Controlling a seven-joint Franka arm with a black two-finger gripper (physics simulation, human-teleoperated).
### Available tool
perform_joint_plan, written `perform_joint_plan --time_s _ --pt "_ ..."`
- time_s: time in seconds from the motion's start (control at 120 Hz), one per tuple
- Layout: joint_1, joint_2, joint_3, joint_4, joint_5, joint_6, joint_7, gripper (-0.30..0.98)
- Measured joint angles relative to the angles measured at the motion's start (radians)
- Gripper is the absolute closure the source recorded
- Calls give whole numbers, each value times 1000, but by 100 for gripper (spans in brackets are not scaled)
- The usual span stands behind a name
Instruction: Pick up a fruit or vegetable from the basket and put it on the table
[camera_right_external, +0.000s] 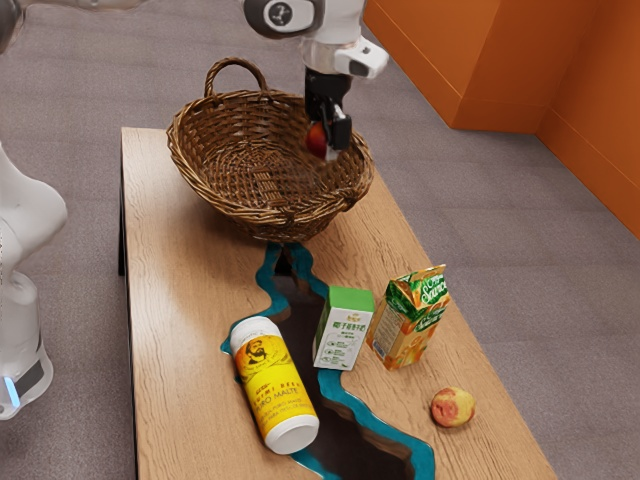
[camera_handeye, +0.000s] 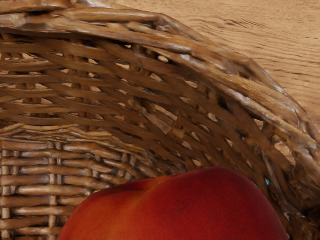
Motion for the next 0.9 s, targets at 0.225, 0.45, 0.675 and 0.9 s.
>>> perform_joint_plan --time_s 0.225,0.45,0.675,0.9 --pt "-77 -38 -341 -21 -3 -97 -5 36" --pt "-434 -8 -357 -20 46 -127 -63 36" --pt "-701 35 -95 -184 76 95 -147 35" --pt "-768 159 -8 -232 82 438 -212 35"
